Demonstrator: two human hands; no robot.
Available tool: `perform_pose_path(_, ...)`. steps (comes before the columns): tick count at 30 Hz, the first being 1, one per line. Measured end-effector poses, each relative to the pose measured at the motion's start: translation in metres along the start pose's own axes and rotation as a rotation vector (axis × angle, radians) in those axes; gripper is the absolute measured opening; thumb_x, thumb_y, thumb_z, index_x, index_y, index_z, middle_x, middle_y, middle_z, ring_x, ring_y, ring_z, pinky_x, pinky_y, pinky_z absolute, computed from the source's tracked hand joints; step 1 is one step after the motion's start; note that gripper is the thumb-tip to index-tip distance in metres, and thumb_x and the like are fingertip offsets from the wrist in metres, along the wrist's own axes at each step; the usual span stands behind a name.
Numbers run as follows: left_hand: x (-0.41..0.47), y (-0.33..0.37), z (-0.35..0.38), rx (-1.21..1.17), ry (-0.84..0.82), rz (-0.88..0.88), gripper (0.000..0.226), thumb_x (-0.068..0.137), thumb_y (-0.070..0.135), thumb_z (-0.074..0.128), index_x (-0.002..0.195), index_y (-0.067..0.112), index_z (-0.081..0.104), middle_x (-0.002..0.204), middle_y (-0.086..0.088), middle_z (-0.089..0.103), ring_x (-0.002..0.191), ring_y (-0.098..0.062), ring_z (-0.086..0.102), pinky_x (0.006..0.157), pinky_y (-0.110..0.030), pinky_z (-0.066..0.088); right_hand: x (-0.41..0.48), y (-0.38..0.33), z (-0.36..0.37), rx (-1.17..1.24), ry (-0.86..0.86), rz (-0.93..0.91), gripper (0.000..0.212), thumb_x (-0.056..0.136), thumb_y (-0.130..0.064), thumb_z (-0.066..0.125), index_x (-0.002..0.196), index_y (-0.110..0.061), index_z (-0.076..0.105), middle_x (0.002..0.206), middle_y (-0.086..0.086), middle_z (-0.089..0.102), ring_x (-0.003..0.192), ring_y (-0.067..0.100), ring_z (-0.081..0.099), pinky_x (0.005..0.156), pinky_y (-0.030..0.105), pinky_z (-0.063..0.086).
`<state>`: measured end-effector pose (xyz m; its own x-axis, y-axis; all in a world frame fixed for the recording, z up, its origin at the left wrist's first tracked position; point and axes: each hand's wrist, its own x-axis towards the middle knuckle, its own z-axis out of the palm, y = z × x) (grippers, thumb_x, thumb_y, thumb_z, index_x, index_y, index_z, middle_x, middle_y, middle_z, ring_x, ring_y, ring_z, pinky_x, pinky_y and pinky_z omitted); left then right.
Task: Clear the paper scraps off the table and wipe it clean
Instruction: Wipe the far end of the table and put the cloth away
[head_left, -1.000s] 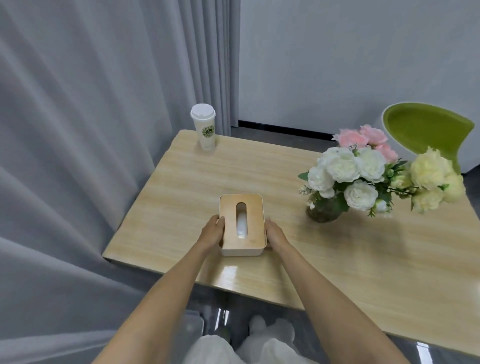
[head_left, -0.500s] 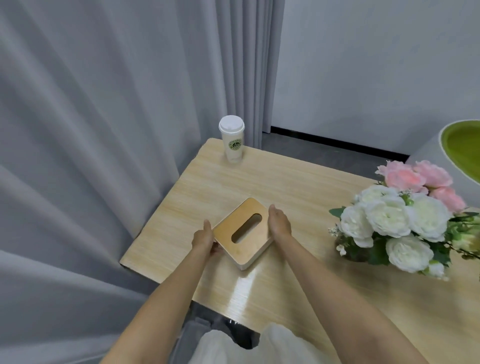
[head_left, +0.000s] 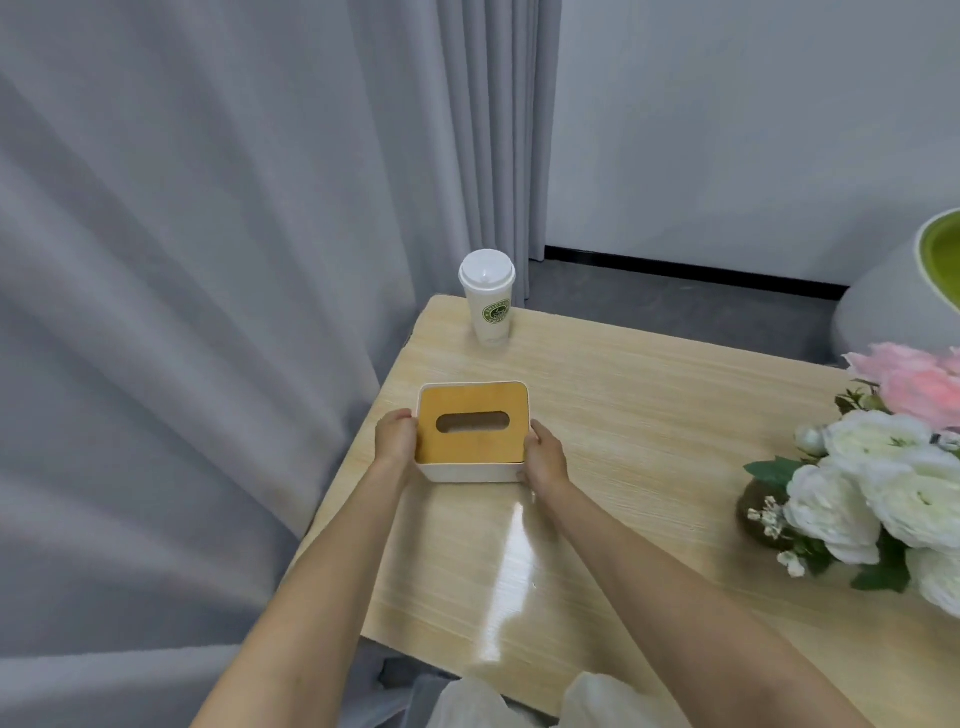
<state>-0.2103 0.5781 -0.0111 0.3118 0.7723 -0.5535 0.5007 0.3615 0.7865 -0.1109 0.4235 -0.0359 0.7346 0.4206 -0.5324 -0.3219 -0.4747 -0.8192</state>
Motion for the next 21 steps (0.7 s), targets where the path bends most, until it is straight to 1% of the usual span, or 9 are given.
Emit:
perform_pose_path(1, 0.007, 0.004, -0.006, 0.065, 0.019, -0.013, 0.024, 0.092, 0.004, 0.040, 0.107, 0.010, 0.058, 0.108, -0.003, 0.054, 0.106, -0.024, 0.047, 0.097, -0.033, 0.037, 0.004, -0.004, 0.006, 0.007, 0.009, 0.014, 0.045, 0.097, -0.017, 0.030, 0.140, -0.018, 0.044, 0.132, 0.006, 0.054, 0.099, 0.024, 0.051, 0.098, 0.046, 0.043)
perform_pose_path(3, 0.025, 0.009, -0.017, 0.131, 0.062, -0.021, 0.030, 0.091, 0.002, 0.040, 0.115, 0.006, 0.057, 0.118, -0.007, 0.054, 0.109, -0.026, 0.048, 0.098, -0.032, 0.037, 0.014, -0.006, 0.022, 0.017, 0.010, 0.044, 0.050, 0.094, -0.014, 0.032, 0.144, -0.019, 0.038, 0.133, 0.007, 0.054, 0.094, 0.021, 0.045, 0.097, 0.042, 0.043)
perform_pose_path(5, 0.037, 0.017, -0.028, 0.172, 0.032, 0.012, 0.032, 0.093, 0.001, 0.038, 0.117, 0.005, 0.059, 0.120, -0.003, 0.055, 0.108, -0.023, 0.049, 0.094, -0.030, 0.038, 0.020, -0.008, 0.041, 0.030, 0.002, 0.071, 0.054, 0.092, -0.014, 0.036, 0.145, -0.022, 0.037, 0.121, 0.006, 0.059, 0.091, 0.021, 0.045, 0.092, 0.039, 0.045)
perform_pose_path(7, 0.045, 0.024, -0.037, 0.193, -0.038, 0.024, 0.036, 0.096, 0.005, 0.037, 0.125, 0.011, 0.058, 0.125, 0.002, 0.055, 0.111, -0.023, 0.050, 0.096, -0.031, 0.038, 0.017, -0.015, 0.056, 0.043, -0.008, 0.057, 0.055, 0.092, -0.013, 0.040, 0.145, -0.023, 0.036, 0.111, 0.002, 0.057, 0.093, 0.021, 0.047, 0.091, 0.035, 0.043)
perform_pose_path(10, 0.052, 0.033, -0.048, 0.202, -0.128, 0.043, 0.042, 0.096, 0.002, 0.037, 0.132, 0.018, 0.053, 0.115, 0.004, 0.052, 0.101, -0.018, 0.046, 0.086, -0.031, 0.036, 0.011, -0.022, 0.072, 0.083, 0.008, -0.022, 0.052, 0.093, -0.006, 0.042, 0.143, -0.020, 0.041, 0.107, -0.001, 0.050, 0.101, 0.017, 0.048, 0.092, 0.028, 0.039)
perform_pose_path(13, 0.064, 0.032, -0.054, 0.157, -0.145, 0.036, 0.050, 0.093, -0.004, 0.033, 0.132, 0.022, 0.052, 0.114, 0.000, 0.057, 0.094, -0.018, 0.052, 0.077, -0.030, 0.044, 0.011, -0.025, 0.081, 0.128, 0.065, -0.049, 0.051, 0.093, -0.003, 0.039, 0.141, -0.020, 0.043, 0.104, -0.006, 0.053, 0.100, 0.013, 0.049, 0.089, 0.024, 0.038)
perform_pose_path(16, 0.070, 0.031, -0.055, 0.092, -0.108, 0.047, 0.047, 0.095, -0.001, 0.030, 0.121, 0.024, 0.059, 0.105, 0.000, 0.061, 0.084, -0.017, 0.057, 0.072, -0.029, 0.049, 0.016, -0.025, 0.090, 0.111, 0.065, -0.048, 0.054, 0.093, -0.002, 0.038, 0.144, -0.022, 0.039, 0.102, -0.006, 0.053, 0.099, 0.013, 0.050, 0.086, 0.021, 0.038)
perform_pose_path(19, 0.077, 0.024, -0.060, -0.013, -0.004, -0.014, 0.038, 0.094, 0.006, 0.034, 0.097, 0.020, 0.069, 0.093, -0.001, 0.068, 0.082, -0.021, 0.062, 0.082, -0.035, 0.054, 0.018, -0.028, 0.097, 0.084, 0.056, -0.064, 0.055, 0.094, 0.000, 0.039, 0.145, -0.018, 0.037, 0.111, 0.000, 0.056, 0.107, 0.016, 0.052, 0.091, 0.022, 0.038)
perform_pose_path(21, 0.083, 0.015, -0.066, -0.022, 0.004, -0.028, 0.033, 0.091, 0.009, 0.043, 0.101, 0.016, 0.073, 0.092, 0.000, 0.071, 0.086, -0.022, 0.066, 0.087, -0.037, 0.055, 0.019, -0.028, 0.099, 0.079, 0.066, -0.060, 0.054, 0.094, 0.000, 0.040, 0.145, -0.017, 0.038, 0.115, 0.003, 0.059, 0.108, 0.018, 0.054, 0.089, 0.021, 0.038)
